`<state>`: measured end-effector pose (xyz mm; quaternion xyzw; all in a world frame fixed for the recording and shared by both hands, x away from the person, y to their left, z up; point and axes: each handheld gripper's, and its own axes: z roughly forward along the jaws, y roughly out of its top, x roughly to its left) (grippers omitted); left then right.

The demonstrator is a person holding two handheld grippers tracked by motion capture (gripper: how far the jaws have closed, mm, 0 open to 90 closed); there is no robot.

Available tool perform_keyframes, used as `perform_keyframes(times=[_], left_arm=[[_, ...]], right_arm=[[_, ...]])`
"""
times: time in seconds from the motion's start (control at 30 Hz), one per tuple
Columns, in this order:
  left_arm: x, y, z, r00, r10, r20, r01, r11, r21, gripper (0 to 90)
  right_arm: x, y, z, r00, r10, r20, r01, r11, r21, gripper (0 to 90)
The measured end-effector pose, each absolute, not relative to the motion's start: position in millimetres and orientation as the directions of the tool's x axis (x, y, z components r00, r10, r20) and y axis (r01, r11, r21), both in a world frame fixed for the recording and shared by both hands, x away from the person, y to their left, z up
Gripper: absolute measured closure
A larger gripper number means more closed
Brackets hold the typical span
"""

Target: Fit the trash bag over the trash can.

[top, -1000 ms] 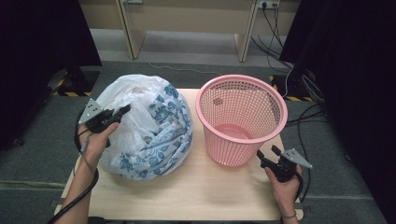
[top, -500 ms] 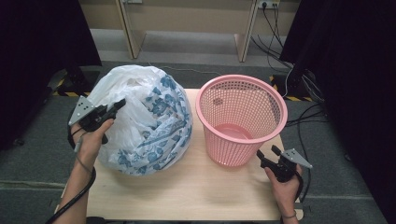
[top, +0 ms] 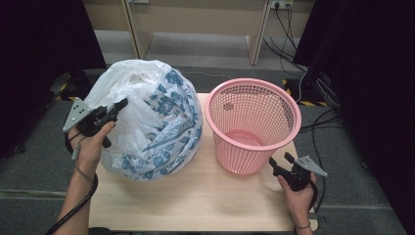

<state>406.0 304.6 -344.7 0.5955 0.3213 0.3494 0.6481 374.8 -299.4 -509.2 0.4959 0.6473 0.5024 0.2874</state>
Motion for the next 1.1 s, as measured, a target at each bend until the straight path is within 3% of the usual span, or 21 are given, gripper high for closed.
perform_keyframes(times=[1.1], left_arm=[[383.1, 317.5, -301.9, 0.571, 0.821, 0.009, -0.194, 0.125, 0.973, 89.5]], right_arm=[[374.9, -299.3, -509.2, -0.342, 0.931, 0.125, 0.354, 0.005, 0.935, 27.7]])
